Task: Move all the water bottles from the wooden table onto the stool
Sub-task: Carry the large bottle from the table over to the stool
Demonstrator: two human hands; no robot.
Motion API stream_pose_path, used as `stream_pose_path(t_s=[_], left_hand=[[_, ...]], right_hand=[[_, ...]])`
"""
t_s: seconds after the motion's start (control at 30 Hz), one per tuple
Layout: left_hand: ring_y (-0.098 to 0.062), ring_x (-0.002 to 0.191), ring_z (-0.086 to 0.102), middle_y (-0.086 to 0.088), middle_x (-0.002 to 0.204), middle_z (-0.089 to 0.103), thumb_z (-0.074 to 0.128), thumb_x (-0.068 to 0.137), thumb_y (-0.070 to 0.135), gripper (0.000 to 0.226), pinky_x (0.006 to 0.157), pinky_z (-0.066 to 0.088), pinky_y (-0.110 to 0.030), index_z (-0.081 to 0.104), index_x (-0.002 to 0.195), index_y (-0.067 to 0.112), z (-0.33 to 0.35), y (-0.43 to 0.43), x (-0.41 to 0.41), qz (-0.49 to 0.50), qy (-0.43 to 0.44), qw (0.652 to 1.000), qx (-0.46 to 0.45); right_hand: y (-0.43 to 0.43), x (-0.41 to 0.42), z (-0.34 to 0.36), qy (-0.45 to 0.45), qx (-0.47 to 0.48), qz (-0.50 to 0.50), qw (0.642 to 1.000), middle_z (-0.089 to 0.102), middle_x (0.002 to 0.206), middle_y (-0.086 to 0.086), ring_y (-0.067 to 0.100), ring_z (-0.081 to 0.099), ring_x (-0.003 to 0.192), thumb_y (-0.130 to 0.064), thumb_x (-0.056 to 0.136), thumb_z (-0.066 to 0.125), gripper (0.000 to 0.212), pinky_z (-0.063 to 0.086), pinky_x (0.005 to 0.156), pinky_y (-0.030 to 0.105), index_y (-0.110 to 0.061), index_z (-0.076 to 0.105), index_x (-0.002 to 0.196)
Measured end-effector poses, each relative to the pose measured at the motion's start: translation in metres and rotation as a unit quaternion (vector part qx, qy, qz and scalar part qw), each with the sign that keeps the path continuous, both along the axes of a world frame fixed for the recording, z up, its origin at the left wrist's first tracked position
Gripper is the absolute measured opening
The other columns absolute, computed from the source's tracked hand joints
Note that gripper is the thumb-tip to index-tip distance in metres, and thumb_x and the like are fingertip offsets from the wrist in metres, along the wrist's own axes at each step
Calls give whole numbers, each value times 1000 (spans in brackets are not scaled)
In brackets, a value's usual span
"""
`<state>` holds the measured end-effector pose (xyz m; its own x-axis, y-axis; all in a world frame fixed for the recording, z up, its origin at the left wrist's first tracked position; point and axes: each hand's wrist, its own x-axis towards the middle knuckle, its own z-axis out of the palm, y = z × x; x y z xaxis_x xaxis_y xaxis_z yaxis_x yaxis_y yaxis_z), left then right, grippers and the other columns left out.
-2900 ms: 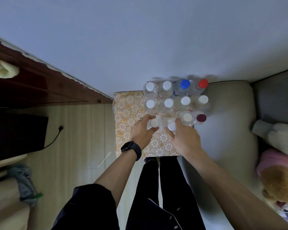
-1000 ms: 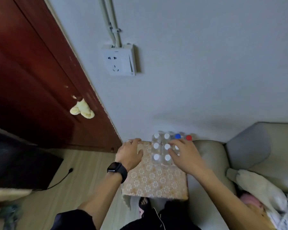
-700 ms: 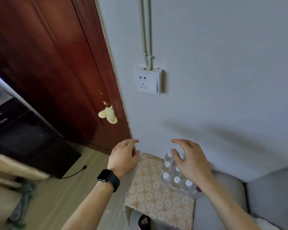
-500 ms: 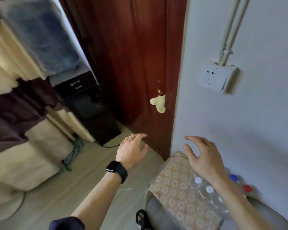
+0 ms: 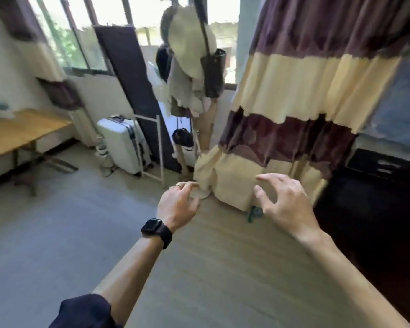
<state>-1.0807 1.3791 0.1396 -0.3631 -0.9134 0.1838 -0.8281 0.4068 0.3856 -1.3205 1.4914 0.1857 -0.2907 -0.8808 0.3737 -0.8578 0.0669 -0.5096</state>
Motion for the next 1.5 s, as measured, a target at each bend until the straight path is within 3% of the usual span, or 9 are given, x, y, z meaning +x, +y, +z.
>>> stream_pose_path(t_s=[0.13,0.23,0.33,0.47,0.83,1.07,1.5], left_hand=[[-22,123,55,1,136,59,59,94,36,42,100,44,-34,57,135,28,17,-38,157,159,16,987,-23],[-21,125,54,2,136,59,57,95,37,41,100,45,-36,56,135,29,32,-42,263,271,25,961,-38],[-22,125,55,1,136,59,58,94,38,40,97,46,-36,57,134,29,49,-39,342,359,24,932,-44],[-24,123,55,0,134,60,57,94,38,39,95,47,-35,57,132,30,70,-57,410,425,25,903,-54],[-21,122,57,1,129,61,60,93,36,36,97,48,-35,58,129,31,91,-221,482,473,43,875,-100],[-19,123,55,3,128,61,61,93,37,36,98,46,-33,59,128,32,90,-352,495,502,73,858,-76],[-14,121,57,6,127,62,65,91,32,31,97,46,-29,62,123,32,45,-489,638,527,104,842,-57]], right_hand=[[-109,131,13,6,2,155,988,60,129,-7,20,47,123,-40,93,62,32,28,103,21,-33,66,124],[-167,229,19,15,10,262,965,57,135,-8,22,44,128,-43,94,59,35,32,108,28,-36,62,128],[-205,310,33,37,7,334,942,53,140,-6,25,43,129,-46,95,57,40,35,110,34,-35,58,134],[-263,383,55,44,0,408,912,48,143,-7,24,41,131,-50,95,53,43,33,110,32,-37,55,136],[-483,464,66,14,-38,463,885,49,142,-9,22,41,131,-51,93,56,43,32,108,29,-39,54,135],[-634,483,60,6,-21,479,878,53,139,-9,22,46,130,-52,92,58,41,36,106,32,-41,56,132],[-804,636,14,15,26,513,858,51,140,-11,21,46,127,-52,92,57,44,36,105,30,-39,54,134]])
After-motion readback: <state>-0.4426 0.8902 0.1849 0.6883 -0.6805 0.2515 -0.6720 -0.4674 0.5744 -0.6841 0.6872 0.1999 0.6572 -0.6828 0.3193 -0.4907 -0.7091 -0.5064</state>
